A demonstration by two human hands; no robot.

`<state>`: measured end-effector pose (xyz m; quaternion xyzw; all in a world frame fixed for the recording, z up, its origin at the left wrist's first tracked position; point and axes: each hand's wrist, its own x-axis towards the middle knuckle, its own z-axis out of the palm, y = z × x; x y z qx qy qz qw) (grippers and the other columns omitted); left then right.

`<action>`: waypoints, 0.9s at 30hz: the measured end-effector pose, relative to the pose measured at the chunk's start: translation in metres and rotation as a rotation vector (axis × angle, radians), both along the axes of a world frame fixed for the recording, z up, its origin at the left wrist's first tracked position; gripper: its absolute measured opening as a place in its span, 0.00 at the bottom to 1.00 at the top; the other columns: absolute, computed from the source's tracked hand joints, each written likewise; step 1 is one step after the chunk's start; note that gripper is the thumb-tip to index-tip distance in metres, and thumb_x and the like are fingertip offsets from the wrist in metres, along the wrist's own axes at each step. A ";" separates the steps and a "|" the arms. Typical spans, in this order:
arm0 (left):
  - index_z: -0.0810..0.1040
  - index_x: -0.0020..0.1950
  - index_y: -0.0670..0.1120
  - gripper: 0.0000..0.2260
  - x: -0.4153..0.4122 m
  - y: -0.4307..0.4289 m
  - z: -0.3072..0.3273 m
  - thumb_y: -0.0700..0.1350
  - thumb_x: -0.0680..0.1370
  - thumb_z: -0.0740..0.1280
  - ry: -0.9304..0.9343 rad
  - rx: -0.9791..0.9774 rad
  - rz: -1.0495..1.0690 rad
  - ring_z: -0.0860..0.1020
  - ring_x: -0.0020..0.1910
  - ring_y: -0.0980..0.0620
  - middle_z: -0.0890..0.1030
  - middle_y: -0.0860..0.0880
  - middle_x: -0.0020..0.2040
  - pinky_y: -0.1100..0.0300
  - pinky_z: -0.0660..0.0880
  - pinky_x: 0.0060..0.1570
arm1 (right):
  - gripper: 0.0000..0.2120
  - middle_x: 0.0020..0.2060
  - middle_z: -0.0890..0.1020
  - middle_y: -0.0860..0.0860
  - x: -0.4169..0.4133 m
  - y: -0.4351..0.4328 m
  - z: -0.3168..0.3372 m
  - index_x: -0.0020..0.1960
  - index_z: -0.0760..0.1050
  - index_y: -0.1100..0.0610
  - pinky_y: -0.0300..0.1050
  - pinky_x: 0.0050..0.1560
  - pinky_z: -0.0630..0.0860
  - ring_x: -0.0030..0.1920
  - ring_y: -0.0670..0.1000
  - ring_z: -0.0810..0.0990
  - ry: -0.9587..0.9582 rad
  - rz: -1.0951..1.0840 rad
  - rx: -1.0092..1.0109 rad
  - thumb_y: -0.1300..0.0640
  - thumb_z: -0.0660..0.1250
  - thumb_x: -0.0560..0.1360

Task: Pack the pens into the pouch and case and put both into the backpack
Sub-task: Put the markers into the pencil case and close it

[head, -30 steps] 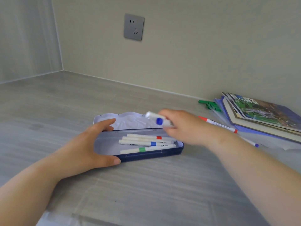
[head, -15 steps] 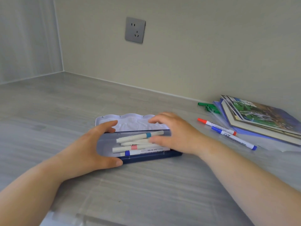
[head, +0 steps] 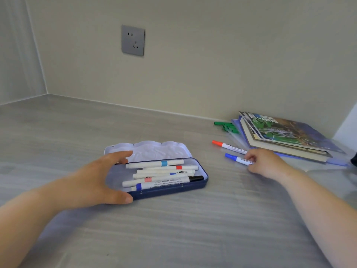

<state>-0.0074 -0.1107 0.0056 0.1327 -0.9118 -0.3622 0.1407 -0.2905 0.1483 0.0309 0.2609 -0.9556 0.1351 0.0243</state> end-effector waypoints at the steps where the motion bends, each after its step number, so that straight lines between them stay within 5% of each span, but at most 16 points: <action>1: 0.58 0.51 0.73 0.34 -0.003 0.001 -0.001 0.54 0.55 0.75 0.015 0.006 -0.004 0.69 0.53 0.69 0.65 0.73 0.54 0.78 0.66 0.45 | 0.13 0.52 0.80 0.58 -0.002 -0.002 0.002 0.52 0.77 0.60 0.39 0.43 0.65 0.48 0.56 0.76 0.006 0.027 -0.034 0.66 0.65 0.69; 5: 0.60 0.48 0.81 0.35 -0.004 -0.002 -0.010 0.58 0.50 0.73 0.064 0.023 0.028 0.66 0.49 0.81 0.72 0.73 0.52 0.79 0.68 0.41 | 0.11 0.52 0.79 0.60 -0.014 -0.021 0.013 0.50 0.76 0.62 0.42 0.43 0.66 0.48 0.57 0.75 0.145 0.100 -0.132 0.68 0.63 0.70; 11: 0.56 0.51 0.83 0.38 -0.003 -0.005 -0.011 0.62 0.48 0.72 0.059 0.004 0.024 0.66 0.53 0.80 0.65 0.82 0.54 0.70 0.70 0.46 | 0.09 0.51 0.80 0.61 -0.033 -0.045 -0.003 0.52 0.73 0.58 0.46 0.42 0.68 0.51 0.61 0.76 0.153 0.042 0.055 0.63 0.59 0.74; 17: 0.58 0.52 0.80 0.37 -0.004 -0.007 -0.009 0.62 0.49 0.71 0.047 0.017 0.002 0.64 0.52 0.82 0.64 0.84 0.52 0.80 0.67 0.45 | 0.12 0.50 0.80 0.63 -0.025 -0.049 -0.002 0.54 0.75 0.59 0.46 0.41 0.67 0.49 0.62 0.76 0.184 0.120 0.029 0.67 0.58 0.74; 22: 0.59 0.53 0.75 0.36 -0.004 -0.005 -0.008 0.53 0.55 0.75 0.050 0.051 -0.018 0.64 0.51 0.83 0.69 0.79 0.52 0.85 0.63 0.43 | 0.11 0.40 0.80 0.53 0.043 -0.069 0.020 0.52 0.78 0.59 0.39 0.32 0.60 0.39 0.52 0.72 0.191 0.432 -0.333 0.67 0.63 0.72; 24: 0.58 0.54 0.73 0.37 -0.004 -0.004 -0.008 0.48 0.58 0.78 0.045 0.067 -0.014 0.65 0.50 0.83 0.68 0.74 0.54 0.85 0.63 0.43 | 0.12 0.39 0.79 0.47 0.083 -0.080 0.025 0.50 0.79 0.57 0.30 0.37 0.66 0.38 0.45 0.72 0.148 0.629 -0.355 0.67 0.64 0.71; 27: 0.56 0.54 0.72 0.38 -0.002 -0.002 -0.007 0.45 0.61 0.77 0.035 0.045 -0.004 0.66 0.53 0.78 0.65 0.71 0.57 0.84 0.63 0.45 | 0.13 0.42 0.81 0.49 0.122 -0.088 0.014 0.51 0.79 0.55 0.33 0.38 0.64 0.40 0.39 0.66 0.137 0.805 -0.292 0.67 0.62 0.71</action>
